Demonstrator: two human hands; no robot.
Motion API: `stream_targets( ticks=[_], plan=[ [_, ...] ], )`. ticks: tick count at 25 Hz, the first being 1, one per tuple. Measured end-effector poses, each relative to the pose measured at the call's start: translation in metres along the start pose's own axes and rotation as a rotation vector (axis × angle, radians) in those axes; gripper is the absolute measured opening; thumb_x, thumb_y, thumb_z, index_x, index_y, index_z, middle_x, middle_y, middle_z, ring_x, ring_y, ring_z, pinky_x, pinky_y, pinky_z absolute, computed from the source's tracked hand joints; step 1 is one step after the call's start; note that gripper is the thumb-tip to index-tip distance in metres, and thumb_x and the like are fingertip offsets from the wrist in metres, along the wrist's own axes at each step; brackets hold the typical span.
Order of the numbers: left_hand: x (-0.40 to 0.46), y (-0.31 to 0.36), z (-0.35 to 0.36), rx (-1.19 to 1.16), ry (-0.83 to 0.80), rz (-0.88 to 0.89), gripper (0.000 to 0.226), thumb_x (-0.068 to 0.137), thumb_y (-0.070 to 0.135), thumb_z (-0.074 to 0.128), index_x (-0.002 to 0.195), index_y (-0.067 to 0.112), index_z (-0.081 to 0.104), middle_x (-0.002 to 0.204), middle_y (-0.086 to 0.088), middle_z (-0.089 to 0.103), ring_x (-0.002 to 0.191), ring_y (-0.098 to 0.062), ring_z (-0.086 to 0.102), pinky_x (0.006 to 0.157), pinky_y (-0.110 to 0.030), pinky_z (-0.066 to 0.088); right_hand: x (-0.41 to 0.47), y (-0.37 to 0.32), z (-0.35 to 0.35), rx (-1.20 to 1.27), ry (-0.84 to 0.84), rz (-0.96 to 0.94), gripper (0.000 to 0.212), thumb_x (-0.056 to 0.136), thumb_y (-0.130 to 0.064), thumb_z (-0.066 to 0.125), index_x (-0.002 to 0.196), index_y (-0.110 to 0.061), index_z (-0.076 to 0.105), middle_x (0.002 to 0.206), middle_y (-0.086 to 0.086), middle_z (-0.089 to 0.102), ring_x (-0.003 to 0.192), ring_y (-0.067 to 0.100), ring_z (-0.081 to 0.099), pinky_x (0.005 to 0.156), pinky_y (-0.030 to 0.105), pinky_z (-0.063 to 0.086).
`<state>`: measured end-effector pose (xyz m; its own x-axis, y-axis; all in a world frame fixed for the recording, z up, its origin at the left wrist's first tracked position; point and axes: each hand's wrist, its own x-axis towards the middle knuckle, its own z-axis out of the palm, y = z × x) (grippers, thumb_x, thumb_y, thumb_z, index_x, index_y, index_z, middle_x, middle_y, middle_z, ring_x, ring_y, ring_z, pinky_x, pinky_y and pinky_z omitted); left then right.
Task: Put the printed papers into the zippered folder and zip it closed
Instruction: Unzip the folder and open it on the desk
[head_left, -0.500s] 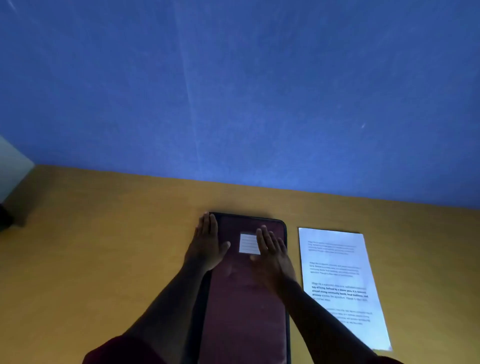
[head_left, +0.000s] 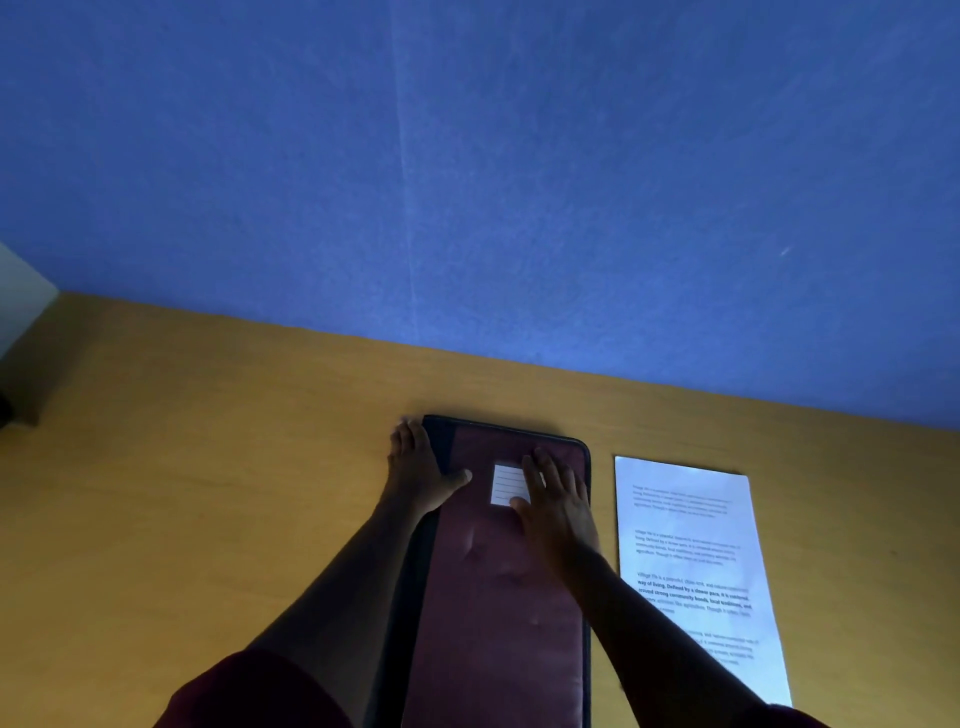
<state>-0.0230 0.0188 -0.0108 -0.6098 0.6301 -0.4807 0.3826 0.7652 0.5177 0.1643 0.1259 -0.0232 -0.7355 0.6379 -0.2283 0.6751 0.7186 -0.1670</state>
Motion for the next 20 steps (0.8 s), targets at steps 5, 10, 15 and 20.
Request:
stream_targets(
  ticks=[5,10,15,20],
  plan=[
    [0.006,0.003,-0.003,0.068,-0.041,-0.046,0.128,0.081,0.058,0.071,0.153,0.001,-0.017,0.163,-0.017,-0.021,0.15,-0.035,-0.02,0.125,-0.048,0.006,0.03,-0.015,-0.014,-0.016,0.073,0.06,0.052,0.093,-0.022,0.055,0.142,-0.016,0.042,0.138,0.007,0.047,0.119,0.03,0.047,0.1,0.043,0.042],
    [0.01,0.012,-0.006,0.109,-0.07,-0.071,0.127,0.082,0.056,0.072,0.153,-0.003,-0.016,0.163,-0.02,-0.02,0.151,-0.037,-0.016,0.125,-0.047,0.01,0.081,-0.057,-0.031,0.073,0.047,0.029,0.032,0.096,-0.025,0.05,0.125,-0.012,0.055,0.127,0.008,0.054,0.119,0.03,0.045,0.096,0.042,0.039],
    [0.01,0.011,-0.008,0.121,-0.055,-0.054,0.128,0.08,0.056,0.073,0.154,-0.003,-0.013,0.163,-0.022,-0.016,0.152,-0.037,-0.014,0.124,-0.046,0.016,0.125,-0.094,-0.038,0.167,-0.079,0.13,0.03,0.097,-0.033,0.048,0.11,-0.011,0.064,0.114,0.012,0.065,0.116,0.032,0.047,0.092,0.042,0.038],
    [0.01,0.007,-0.004,0.071,-0.02,-0.026,0.125,0.081,0.051,0.075,0.154,-0.001,-0.012,0.163,-0.02,-0.016,0.152,-0.036,-0.014,0.125,-0.046,0.014,0.155,-0.124,-0.037,0.207,-0.127,0.313,0.044,0.087,-0.047,0.056,0.111,-0.011,0.065,0.118,0.012,0.065,0.117,0.031,0.051,0.09,0.041,0.037]
  ],
)
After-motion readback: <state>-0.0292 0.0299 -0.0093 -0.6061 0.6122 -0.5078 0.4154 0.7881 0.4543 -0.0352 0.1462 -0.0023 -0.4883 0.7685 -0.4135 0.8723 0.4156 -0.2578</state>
